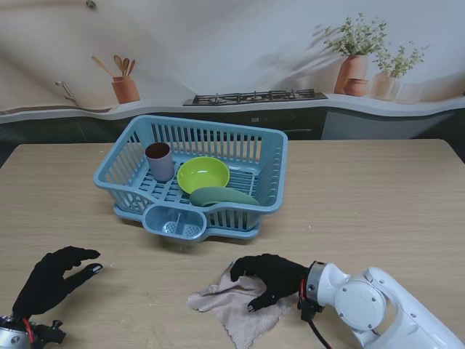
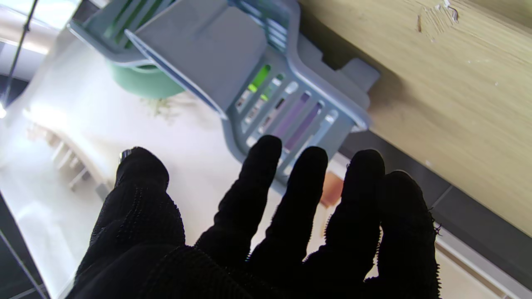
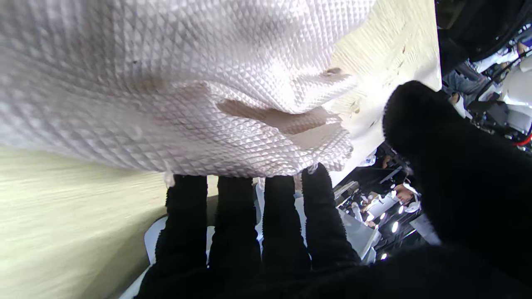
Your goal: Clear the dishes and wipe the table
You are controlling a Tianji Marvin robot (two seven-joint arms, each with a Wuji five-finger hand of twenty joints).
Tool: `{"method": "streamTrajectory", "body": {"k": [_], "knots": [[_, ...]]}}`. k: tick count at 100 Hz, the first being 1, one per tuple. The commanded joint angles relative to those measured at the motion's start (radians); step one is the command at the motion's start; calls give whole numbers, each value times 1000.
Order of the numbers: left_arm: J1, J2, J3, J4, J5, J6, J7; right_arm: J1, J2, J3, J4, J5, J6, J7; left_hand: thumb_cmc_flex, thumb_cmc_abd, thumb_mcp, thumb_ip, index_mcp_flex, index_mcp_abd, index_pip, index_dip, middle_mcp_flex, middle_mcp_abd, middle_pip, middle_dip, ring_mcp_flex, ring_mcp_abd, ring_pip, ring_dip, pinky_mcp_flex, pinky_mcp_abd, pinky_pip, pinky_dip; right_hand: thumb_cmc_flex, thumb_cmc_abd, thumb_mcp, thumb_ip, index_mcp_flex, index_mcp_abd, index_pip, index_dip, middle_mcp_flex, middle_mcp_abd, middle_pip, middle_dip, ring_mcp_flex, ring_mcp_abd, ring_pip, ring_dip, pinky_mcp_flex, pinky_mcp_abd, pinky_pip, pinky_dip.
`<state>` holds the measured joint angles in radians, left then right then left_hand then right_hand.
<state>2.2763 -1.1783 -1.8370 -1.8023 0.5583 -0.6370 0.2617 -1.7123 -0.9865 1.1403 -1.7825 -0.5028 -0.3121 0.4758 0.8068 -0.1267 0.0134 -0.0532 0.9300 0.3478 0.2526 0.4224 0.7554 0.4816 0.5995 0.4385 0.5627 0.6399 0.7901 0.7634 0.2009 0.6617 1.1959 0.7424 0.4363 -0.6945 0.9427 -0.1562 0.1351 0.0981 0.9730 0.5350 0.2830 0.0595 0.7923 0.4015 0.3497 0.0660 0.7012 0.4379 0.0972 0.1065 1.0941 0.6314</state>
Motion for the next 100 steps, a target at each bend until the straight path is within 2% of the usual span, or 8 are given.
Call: {"method": "streamTrajectory", "body": {"k": [1, 7, 29, 42, 50, 59, 80, 100], "knots": [[2, 1, 2, -7, -4, 4, -14, 3, 3, -2, -5, 3, -10, 17, -23, 23, -28, 21, 1, -1, -15, 6, -12, 8, 0, -20, -2, 30, 9, -3, -15, 6, 2, -12, -15, -15, -20, -2, -47, -17, -165, -109, -32, -35, -72, -52, -28, -47, -73, -38, -31, -16, -43, -14], [2, 1, 2, -7, -3, 3, -12, 10, 7, -4, -2, 5, -30, 28, -23, 23, -27, 21, 1, -2, -15, 6, -12, 9, 0, -20, -2, 29, 9, -3, -15, 6, 2, -12, -25, -13, -24, -2, -51, -70, -331, -239, -24, -60, -147, -84, -42, -63, -142, -66, -44, -15, -89, -18], [4, 0, 2, -9, -4, 5, -12, 33, 20, -13, -3, 17, -88, 64, -22, 22, -27, 21, 2, -2, -14, 6, -12, 10, 0, -20, -2, 30, 8, -3, -15, 6, 2, -12, -39, 10, -71, 7, -30, -302, -680, -397, -72, -80, -296, -138, -117, -71, -307, -136, -84, -24, -221, -31], [4, 1, 2, -10, -6, 6, -15, 36, 24, -10, -11, 24, -99, 80, -24, 23, -28, 21, 1, -2, -14, 6, -13, 9, 0, -20, -2, 30, 9, -3, -15, 6, 2, -12, -32, 25, -104, 12, 36, -285, -980, -429, -85, -90, -338, -154, -130, -82, -352, -153, -88, -16, -264, -16], [3, 1, 2, -10, -6, 5, -14, 29, 23, 4, -16, 8, -120, 72, -22, 22, -28, 21, 2, -1, -14, 6, -14, 10, -1, -20, -2, 29, 8, -3, -16, 4, 2, -13, -35, 25, -103, 13, 87, -279, -964, -404, -78, -71, -331, -151, -110, -60, -304, -123, -77, -10, -252, -4], [3, 0, 2, -9, -5, 6, -13, 12, 20, 27, -24, -14, -138, 52, -23, 22, -28, 21, 2, 0, -14, 6, -11, 9, 0, -19, -3, 31, 8, -3, -16, 3, 2, -13, -41, -1, -58, 7, 138, -240, -715, -278, -33, -52, -243, -114, -82, -50, -206, -70, -55, -2, -205, 26], [3, 1, 1, -10, -6, 5, -16, -20, 12, 71, -24, -53, -165, 10, -23, 22, -28, 21, 2, -3, -14, 6, -13, 8, -1, -20, -1, 30, 9, -3, -16, 4, 2, -13, -40, -40, 9, 0, 171, -137, -385, -302, 55, -31, -73, -31, -38, -22, 22, 16, -18, -13, -54, 41], [6, 0, -2, -10, 3, 0, -8, -53, -2, 113, -7, -86, -168, -52, -22, 22, -28, 21, -1, -7, -14, 6, -13, 8, -1, -20, -3, 29, 8, -3, -16, 3, 3, -13, -7, -78, 80, -7, 246, -25, -197, -235, 144, 8, 68, 50, 31, -9, 154, 70, 56, -27, 76, 31]]}}
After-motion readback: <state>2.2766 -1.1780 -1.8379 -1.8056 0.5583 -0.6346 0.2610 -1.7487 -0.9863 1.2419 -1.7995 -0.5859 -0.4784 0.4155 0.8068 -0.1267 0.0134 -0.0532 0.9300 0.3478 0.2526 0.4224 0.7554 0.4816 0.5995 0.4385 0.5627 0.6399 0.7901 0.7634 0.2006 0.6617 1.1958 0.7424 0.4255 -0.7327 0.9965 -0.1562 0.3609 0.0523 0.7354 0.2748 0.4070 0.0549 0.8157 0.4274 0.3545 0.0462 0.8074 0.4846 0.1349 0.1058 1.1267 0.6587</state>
